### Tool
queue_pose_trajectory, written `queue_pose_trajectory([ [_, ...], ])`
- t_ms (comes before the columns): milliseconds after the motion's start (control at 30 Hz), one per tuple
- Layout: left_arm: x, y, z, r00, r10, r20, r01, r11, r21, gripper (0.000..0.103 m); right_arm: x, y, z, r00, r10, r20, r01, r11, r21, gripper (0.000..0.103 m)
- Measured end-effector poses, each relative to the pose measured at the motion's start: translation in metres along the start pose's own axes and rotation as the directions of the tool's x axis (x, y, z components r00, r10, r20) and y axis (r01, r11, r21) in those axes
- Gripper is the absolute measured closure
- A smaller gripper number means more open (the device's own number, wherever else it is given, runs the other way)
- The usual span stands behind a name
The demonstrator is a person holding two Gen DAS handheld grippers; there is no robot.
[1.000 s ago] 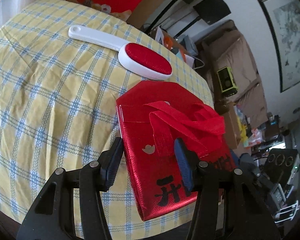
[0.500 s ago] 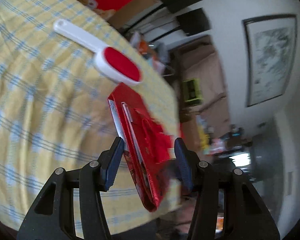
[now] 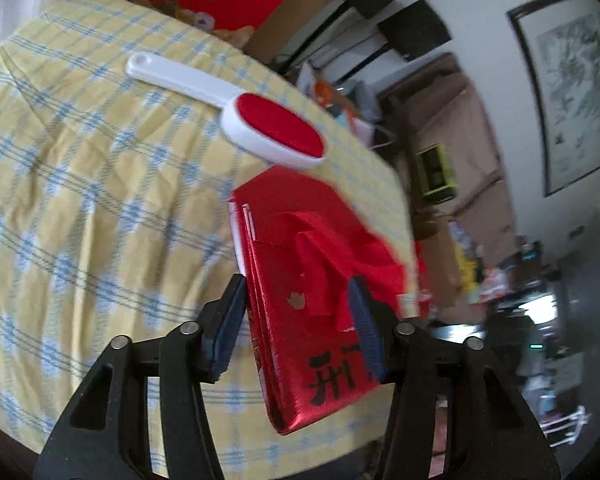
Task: Organize objects
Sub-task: 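Lift the red tote bag off the table with both grippers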
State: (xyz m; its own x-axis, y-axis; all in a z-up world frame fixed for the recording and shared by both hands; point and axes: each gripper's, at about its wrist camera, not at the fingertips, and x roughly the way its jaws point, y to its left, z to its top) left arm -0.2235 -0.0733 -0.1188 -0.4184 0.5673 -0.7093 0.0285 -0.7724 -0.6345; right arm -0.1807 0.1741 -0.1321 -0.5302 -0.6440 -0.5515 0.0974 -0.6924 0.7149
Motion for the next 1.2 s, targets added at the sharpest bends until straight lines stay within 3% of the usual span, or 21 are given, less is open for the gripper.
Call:
queue_pose_trajectory([
  [133,0.009,0.008,-0.002,0.999,-0.002,-0.036,0.001,1.0,-0.015,0.08,-0.012,0.009,-0.001,0.997,-0.052,0.054,0.055,0.997,-0.061,0.092],
  [267,0.003,0.005,-0.003,0.998,-0.026,-0.049,0.027,1.0,0.005,0.081,-0.023,0.006,-0.007,0.998,-0.033,0.046,0.035,0.999,-0.036,0.094],
  [400,0.0,-0.014,-0.019,0.993,-0.007,-0.117,0.02,0.994,0.109,0.08,-0.049,0.009,-0.024,0.998,0.005,0.062,-0.005,1.0,-0.014,0.095],
  [600,0.004,-0.037,-0.043,0.986,0.001,-0.169,0.028,0.985,0.173,0.08,-0.078,0.003,-0.052,0.996,-0.078,0.03,0.079,0.997,-0.011,0.091],
  [833,0.011,-0.057,-0.071,0.973,0.073,-0.22,-0.011,0.963,0.268,0.08,-0.088,-0.016,-0.082,0.976,-0.216,0.008,0.216,0.976,-0.017,0.088],
  [1067,0.0,-0.046,-0.103,0.965,0.114,-0.237,-0.041,0.955,0.294,0.08,-0.099,-0.031,-0.098,0.978,-0.209,0.0,0.209,0.978,0.022,0.085],
  [1200,-0.009,-0.039,-0.114,0.966,0.117,-0.229,-0.048,0.956,0.288,0.08,-0.106,-0.034,-0.107,0.98,-0.198,-0.006,0.198,0.979,0.044,0.074],
])
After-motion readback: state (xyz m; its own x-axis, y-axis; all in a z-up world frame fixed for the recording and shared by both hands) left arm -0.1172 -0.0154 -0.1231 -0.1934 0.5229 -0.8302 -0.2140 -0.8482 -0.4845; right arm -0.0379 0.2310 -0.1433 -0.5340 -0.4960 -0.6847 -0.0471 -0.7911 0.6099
